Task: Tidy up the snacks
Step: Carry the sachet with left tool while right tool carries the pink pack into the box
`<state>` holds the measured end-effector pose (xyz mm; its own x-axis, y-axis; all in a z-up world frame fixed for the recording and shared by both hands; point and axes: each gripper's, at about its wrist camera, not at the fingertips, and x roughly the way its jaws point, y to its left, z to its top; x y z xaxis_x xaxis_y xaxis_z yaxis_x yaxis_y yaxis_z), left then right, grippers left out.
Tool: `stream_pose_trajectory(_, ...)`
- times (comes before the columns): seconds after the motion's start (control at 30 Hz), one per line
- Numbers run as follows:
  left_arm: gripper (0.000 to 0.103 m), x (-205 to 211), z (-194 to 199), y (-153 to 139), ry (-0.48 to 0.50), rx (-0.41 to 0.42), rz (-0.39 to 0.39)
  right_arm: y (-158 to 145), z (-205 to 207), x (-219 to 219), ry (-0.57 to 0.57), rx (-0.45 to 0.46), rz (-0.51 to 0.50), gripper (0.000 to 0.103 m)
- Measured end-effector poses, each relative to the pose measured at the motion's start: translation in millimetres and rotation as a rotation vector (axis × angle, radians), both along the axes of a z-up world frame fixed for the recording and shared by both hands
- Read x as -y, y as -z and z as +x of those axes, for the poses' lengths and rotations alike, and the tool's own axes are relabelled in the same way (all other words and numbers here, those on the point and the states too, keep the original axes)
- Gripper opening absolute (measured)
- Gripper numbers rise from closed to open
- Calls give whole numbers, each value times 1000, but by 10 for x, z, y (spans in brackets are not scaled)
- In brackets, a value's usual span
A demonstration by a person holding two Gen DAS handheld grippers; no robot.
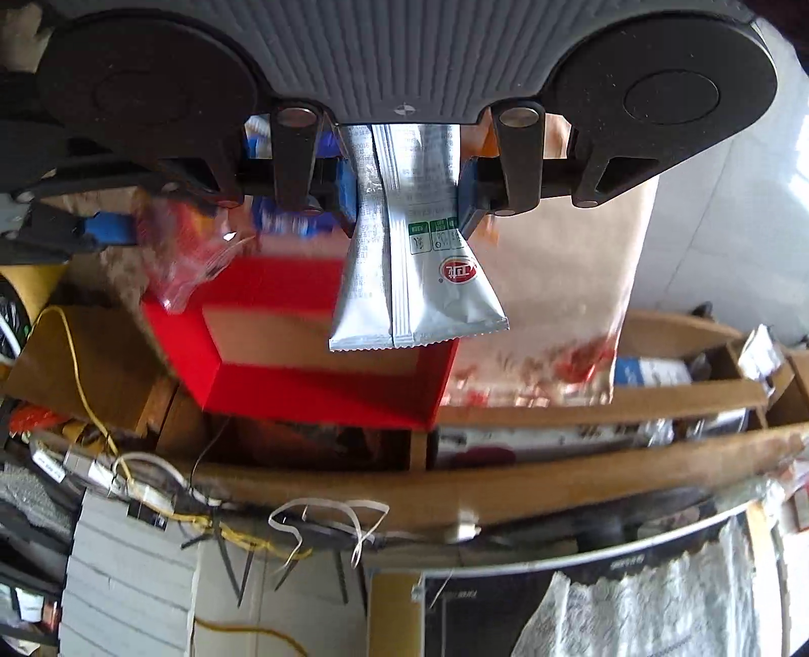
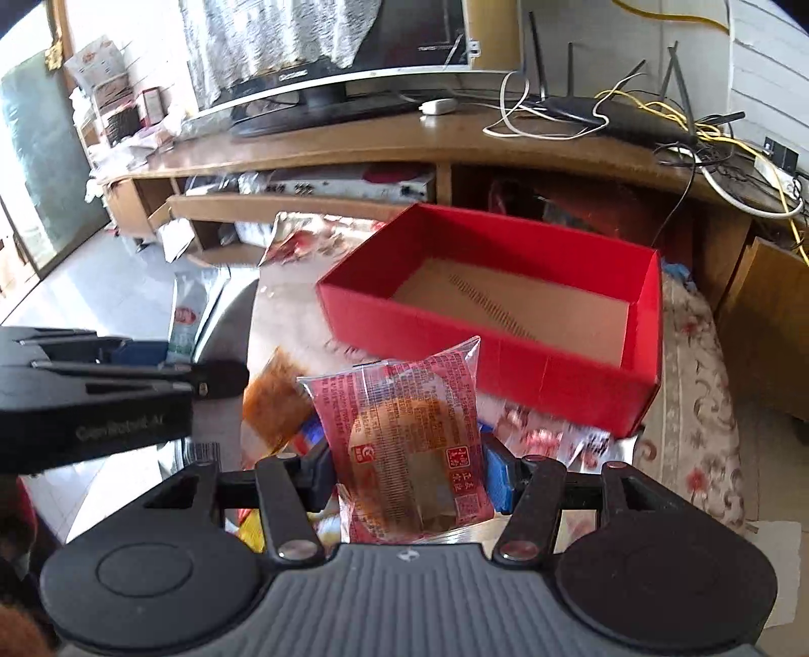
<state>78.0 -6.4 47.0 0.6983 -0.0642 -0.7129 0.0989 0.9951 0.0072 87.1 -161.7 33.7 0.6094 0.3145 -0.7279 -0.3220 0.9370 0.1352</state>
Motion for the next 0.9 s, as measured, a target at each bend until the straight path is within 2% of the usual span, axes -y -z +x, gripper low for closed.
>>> stream_pose_trajectory(0.23, 46, 91, 361, -63, 17, 27, -21, -112, 391, 68, 33, 20, 21, 55)
stream_pose_trajectory(0.57, 46, 188, 916, -57, 22, 38, -32, -105, 967, 247, 94, 2, 35, 55)
stream_pose_trajectory(0.9, 46, 321, 1387, 70, 21, 14, -31, 58, 1446, 297, 129, -36, 28, 55)
